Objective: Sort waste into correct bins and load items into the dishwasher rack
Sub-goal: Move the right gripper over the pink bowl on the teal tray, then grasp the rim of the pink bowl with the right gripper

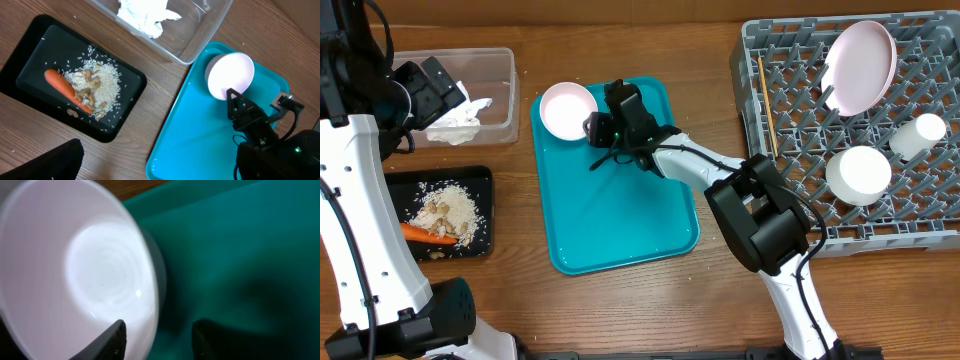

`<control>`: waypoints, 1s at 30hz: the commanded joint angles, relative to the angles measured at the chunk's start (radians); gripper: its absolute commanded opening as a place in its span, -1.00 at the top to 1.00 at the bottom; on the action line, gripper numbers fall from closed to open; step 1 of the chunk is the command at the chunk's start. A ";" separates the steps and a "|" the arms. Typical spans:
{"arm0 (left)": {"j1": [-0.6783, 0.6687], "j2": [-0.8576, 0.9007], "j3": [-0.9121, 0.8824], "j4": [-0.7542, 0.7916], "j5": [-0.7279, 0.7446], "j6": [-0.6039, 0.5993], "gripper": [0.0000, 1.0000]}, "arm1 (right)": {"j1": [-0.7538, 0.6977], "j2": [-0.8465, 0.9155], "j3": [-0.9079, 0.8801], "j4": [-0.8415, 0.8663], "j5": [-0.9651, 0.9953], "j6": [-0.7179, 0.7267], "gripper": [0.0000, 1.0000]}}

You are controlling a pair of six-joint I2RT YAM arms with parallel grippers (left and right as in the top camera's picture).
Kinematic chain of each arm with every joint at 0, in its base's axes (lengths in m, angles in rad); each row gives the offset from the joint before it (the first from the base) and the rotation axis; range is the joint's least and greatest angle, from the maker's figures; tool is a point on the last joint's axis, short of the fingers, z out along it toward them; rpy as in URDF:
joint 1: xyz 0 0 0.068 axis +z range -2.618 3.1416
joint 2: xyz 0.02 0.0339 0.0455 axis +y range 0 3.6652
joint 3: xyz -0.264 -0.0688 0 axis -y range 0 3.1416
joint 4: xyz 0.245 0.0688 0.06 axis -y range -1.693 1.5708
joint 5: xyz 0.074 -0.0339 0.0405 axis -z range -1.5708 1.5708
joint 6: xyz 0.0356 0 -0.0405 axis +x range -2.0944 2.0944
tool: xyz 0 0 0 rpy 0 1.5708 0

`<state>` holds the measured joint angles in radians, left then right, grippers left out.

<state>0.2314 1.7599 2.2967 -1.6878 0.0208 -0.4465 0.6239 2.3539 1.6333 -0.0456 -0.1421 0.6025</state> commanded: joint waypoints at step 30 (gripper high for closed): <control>0.004 0.000 0.000 -0.002 -0.010 -0.010 -0.99 | -0.072 -0.311 0.073 -0.644 0.065 -0.482 0.09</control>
<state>0.2314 1.7599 2.2967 -1.6875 0.0208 -0.4465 0.5171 1.9827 1.7027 -0.6701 -0.1608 0.2684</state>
